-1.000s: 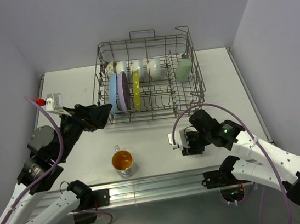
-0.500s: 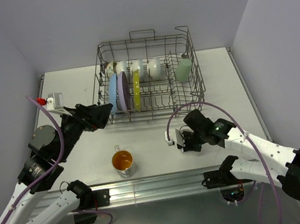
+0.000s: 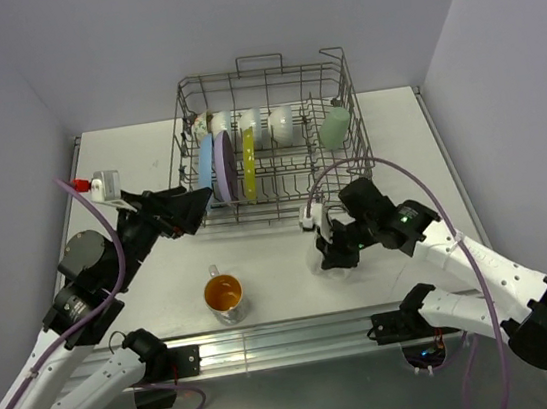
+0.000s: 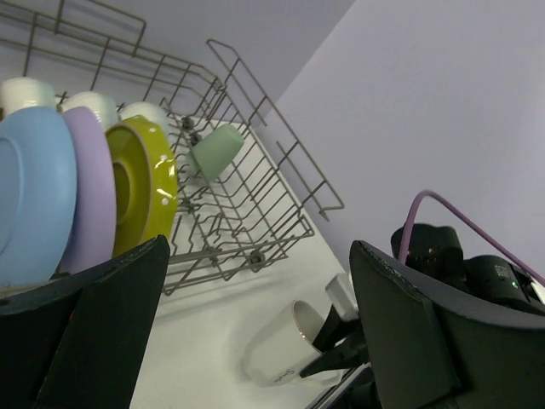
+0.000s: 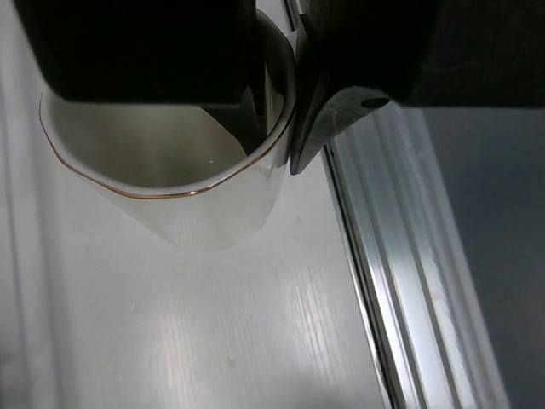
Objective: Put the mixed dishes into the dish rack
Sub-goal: Grab a cup with the right arm, then pass the cup from the right arm to the left
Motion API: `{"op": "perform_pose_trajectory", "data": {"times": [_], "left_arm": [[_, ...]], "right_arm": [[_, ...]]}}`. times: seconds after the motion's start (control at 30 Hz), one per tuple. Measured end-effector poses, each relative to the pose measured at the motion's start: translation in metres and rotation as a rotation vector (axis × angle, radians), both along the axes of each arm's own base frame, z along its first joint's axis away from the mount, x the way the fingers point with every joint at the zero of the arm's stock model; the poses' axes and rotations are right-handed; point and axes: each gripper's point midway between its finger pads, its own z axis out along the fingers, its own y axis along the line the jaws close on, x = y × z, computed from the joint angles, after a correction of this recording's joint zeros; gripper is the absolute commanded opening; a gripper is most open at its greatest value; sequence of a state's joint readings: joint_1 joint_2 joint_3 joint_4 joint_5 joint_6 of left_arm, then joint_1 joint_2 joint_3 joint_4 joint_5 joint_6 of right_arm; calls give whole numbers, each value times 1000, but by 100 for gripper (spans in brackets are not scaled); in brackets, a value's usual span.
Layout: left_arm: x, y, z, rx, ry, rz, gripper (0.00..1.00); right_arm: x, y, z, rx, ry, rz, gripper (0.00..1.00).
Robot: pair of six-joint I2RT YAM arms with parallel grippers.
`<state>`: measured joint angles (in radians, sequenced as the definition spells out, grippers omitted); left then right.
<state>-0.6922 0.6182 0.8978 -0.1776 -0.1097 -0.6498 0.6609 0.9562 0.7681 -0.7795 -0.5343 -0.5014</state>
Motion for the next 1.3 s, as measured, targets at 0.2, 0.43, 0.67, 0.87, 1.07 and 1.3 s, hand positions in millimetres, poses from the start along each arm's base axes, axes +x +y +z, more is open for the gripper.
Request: {"op": "perform_pose_trajectory", "data": {"times": [0.2,0.43,0.67,0.87,1.07,1.3], "left_arm": [[-1,-9,16,-25,-65,-44,97],[-4,-21,27,11,-159,-109,99],[-18,-27,58,44,-379,-172,99],[-23,-40,63,191,-600,-225,99],[3,-67,58,452,-731,-280,99],[40,-81,48,637,-806,-233,99]], "right_arm": [[10,36,75,250,57,-67,0],[30,59,148,521,228,-182,0],[87,67,212,799,448,-336,0],[132,71,264,980,600,-373,0],[154,64,310,1079,636,-341,0],[157,49,361,1179,566,-267,0]]}}
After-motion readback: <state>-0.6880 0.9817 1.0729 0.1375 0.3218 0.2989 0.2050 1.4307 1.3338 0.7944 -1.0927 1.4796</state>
